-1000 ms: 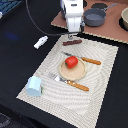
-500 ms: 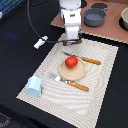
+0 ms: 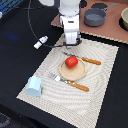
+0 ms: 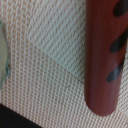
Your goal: Interact with the objects in diverse but meaningful ways.
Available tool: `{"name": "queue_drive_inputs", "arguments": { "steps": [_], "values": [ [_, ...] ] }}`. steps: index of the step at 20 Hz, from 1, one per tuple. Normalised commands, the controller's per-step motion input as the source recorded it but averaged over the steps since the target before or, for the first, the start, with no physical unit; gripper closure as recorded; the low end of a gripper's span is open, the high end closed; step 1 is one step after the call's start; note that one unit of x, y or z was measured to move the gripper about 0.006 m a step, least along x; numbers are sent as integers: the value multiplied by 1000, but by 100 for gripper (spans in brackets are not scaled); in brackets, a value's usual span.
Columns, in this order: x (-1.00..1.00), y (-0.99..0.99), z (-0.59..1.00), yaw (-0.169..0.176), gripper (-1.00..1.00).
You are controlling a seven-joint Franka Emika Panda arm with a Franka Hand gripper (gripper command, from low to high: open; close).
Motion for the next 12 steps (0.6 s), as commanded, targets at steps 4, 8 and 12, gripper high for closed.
{"name": "queue_drive_inputs", "arguments": {
  "steps": [4, 8, 12],
  "values": [
    [104, 0, -319, 58, 100],
    [86, 0, -321, 59, 100],
    [39, -39, -148, 51, 100]
  ]
}}
